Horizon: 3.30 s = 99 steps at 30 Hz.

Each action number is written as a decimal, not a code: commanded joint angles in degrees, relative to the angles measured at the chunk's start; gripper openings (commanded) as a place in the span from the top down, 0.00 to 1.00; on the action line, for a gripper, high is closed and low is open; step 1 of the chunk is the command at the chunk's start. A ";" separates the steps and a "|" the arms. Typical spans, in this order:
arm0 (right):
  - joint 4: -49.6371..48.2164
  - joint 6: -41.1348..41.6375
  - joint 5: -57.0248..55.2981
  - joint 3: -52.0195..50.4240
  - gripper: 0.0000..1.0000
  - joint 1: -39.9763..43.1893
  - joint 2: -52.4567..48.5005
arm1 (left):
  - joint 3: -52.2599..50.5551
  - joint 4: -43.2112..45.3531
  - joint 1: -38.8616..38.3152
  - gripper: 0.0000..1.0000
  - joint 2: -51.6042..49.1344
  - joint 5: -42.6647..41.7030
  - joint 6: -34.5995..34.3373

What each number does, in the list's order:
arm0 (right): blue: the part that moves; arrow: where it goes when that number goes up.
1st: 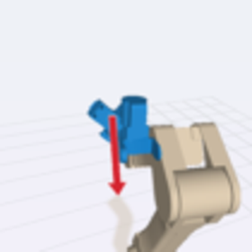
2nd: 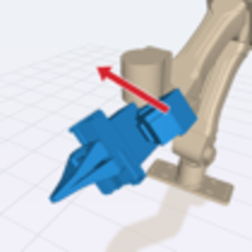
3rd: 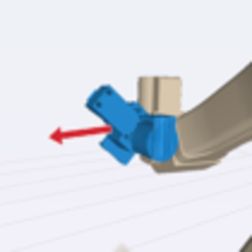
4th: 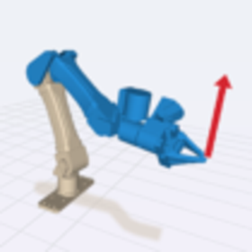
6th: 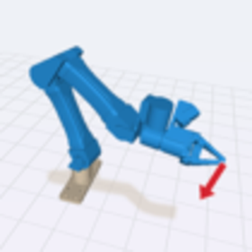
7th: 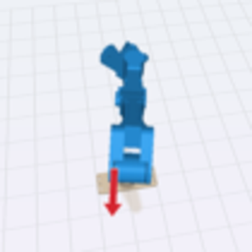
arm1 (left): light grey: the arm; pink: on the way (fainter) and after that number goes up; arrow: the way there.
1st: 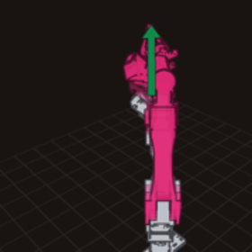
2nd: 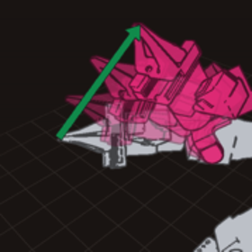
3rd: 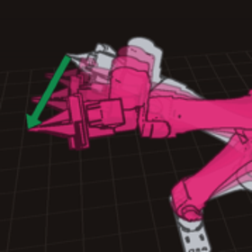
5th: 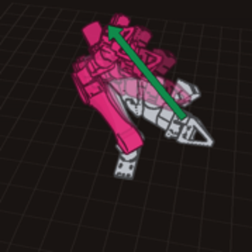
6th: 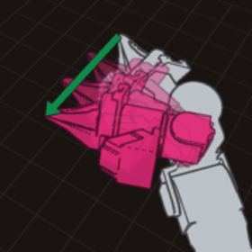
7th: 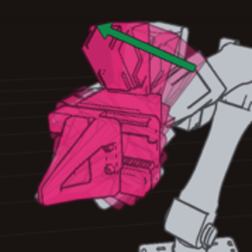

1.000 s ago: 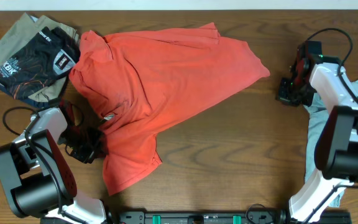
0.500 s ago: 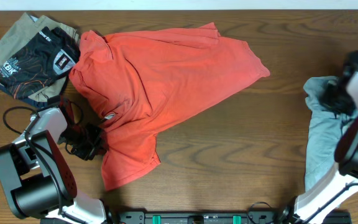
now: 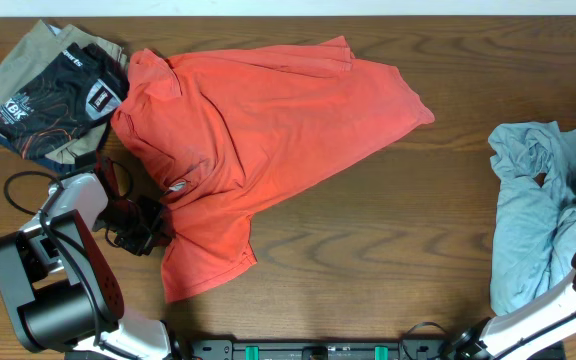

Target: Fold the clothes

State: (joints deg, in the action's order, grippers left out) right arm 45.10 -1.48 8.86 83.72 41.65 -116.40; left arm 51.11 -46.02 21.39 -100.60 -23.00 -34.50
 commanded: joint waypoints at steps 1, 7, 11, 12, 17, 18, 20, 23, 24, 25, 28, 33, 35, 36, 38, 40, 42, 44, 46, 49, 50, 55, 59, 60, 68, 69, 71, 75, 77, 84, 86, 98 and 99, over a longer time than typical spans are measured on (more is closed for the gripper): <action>-0.94 -12.39 28.85 2.91 0.96 -3.54 2.08 | -0.66 1.31 0.35 0.94 -1.09 2.38 -0.28; -7.34 -11.37 22.71 3.04 0.94 -12.02 1.73 | -0.66 1.29 0.33 0.94 -1.09 2.40 -0.28; -9.57 -8.20 7.32 2.82 0.92 -17.38 0.44 | -0.66 1.33 0.33 0.94 -1.09 2.40 -0.28; -9.60 -8.22 4.92 2.75 0.91 -18.38 -0.07 | -0.66 1.36 0.33 0.94 -1.09 2.40 -0.28; -9.07 -8.17 1.53 2.73 0.89 -19.96 -3.76 | -0.66 1.36 0.33 0.94 -1.09 2.40 -0.28; -8.96 -8.13 1.31 2.73 0.88 -19.87 -4.83 | -0.66 1.36 0.33 0.94 -1.09 2.40 -0.28; -8.61 -6.25 -1.64 2.73 0.89 -19.63 -6.80 | -0.66 1.38 0.35 0.94 -1.09 2.40 -0.31; -7.58 -2.82 -9.51 2.73 0.99 -18.60 -9.29 | -0.66 1.33 0.33 0.94 -1.09 2.40 -0.28; -7.19 -1.90 -12.63 2.73 0.99 -18.01 -9.84 | -0.66 1.33 0.33 0.94 -1.09 2.40 -0.28; -6.93 -0.92 -16.17 2.73 0.99 -17.31 -10.16 | -0.66 1.33 0.33 0.94 -1.09 2.40 -0.28; -7.04 2.19 -26.69 2.82 0.99 -14.71 -10.19 | -0.66 1.36 0.35 0.94 -1.09 2.40 -0.28; -6.16 6.16 -36.06 5.11 0.93 -8.44 -9.49 | -0.66 1.36 0.35 0.94 -1.09 2.40 -0.28; -4.26 5.49 -28.98 7.17 0.91 -6.80 -8.59 | -0.66 1.36 0.35 0.94 -1.09 2.40 -0.28; -3.23 3.21 -23.02 8.17 0.91 -6.54 -8.13 | -0.66 1.38 0.35 0.94 -1.09 2.40 -0.28; -0.90 -4.35 -4.79 10.16 0.85 -6.54 -6.84 | -0.66 1.38 0.35 0.94 -1.09 2.43 -0.28; 0.00 -8.63 14.88 11.47 0.72 -7.43 -5.44 | -0.66 1.38 0.35 0.94 -1.09 2.43 -0.26; -1.11 -8.90 27.19 11.65 0.55 -8.92 -4.28 | -0.66 1.38 0.35 0.94 -1.09 2.43 -0.26; -2.71 -8.00 33.16 11.65 0.45 -11.30 -3.87 | -0.66 1.38 0.35 0.94 -1.09 2.43 -0.26; -3.15 -6.62 32.52 11.61 0.43 -14.19 -3.91 | -0.66 1.38 0.35 0.94 -1.09 2.45 -0.24; -3.10 -4.55 24.39 10.99 0.38 -19.41 -4.42 | -0.66 1.38 0.35 0.94 -1.09 2.43 -0.24; -3.13 -2.99 20.11 10.69 0.35 -21.59 -4.70 | -0.66 1.36 0.35 0.94 -1.09 2.45 -0.24; -4.07 0.90 11.10 9.46 0.28 -29.00 -6.19 | -0.66 1.33 0.35 0.94 -1.09 2.45 -0.22; -5.81 4.76 8.96 9.31 0.28 -33.66 -7.91 | -0.66 1.31 0.35 0.94 -1.09 2.45 -0.20; -6.25 6.38 7.69 9.31 0.28 -34.77 -8.52 | -0.66 1.29 0.35 0.94 -1.09 2.43 0.02; -8.90 16.92 6.16 9.31 0.30 -40.24 -13.99 | -0.66 0.48 0.35 0.94 -1.09 2.45 1.51; -9.14 17.97 6.32 9.31 0.31 -40.65 -14.51 | -0.66 0.46 0.35 0.94 -1.09 2.45 1.51; -9.14 18.75 6.36 9.31 0.32 -41.42 -15.08 | -0.66 0.48 0.35 0.94 -1.09 2.45 1.51; -9.14 18.86 5.66 9.31 0.75 -42.16 -15.41 | -0.66 0.48 0.35 0.94 -1.09 2.45 1.51; -8.81 20.48 4.22 9.35 0.99 -41.92 -15.26 | -0.66 0.52 0.35 0.94 -1.09 2.47 1.51; -4.00 23.28 1.51 10.75 0.99 -36.41 -10.60 | 2.38 0.52 0.33 0.94 -1.05 -2.32 8.55; -2.36 22.86 1.55 11.74 0.99 -34.29 -7.69 | 5.57 -0.63 0.33 0.94 -0.61 -2.62 9.90; 13.99 13.49 -0.11 19.82 0.99 -29.81 13.46 | 34.42 -6.88 -3.08 0.94 9.84 -2.51 19.87; 14.67 13.16 -0.20 20.04 0.99 -29.75 14.93 | 36.22 -6.97 -3.10 0.94 11.02 -2.51 19.87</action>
State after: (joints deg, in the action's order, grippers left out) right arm 58.39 14.44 11.92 102.28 11.18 -105.62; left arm 81.87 -52.51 18.15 -93.97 -26.02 -17.21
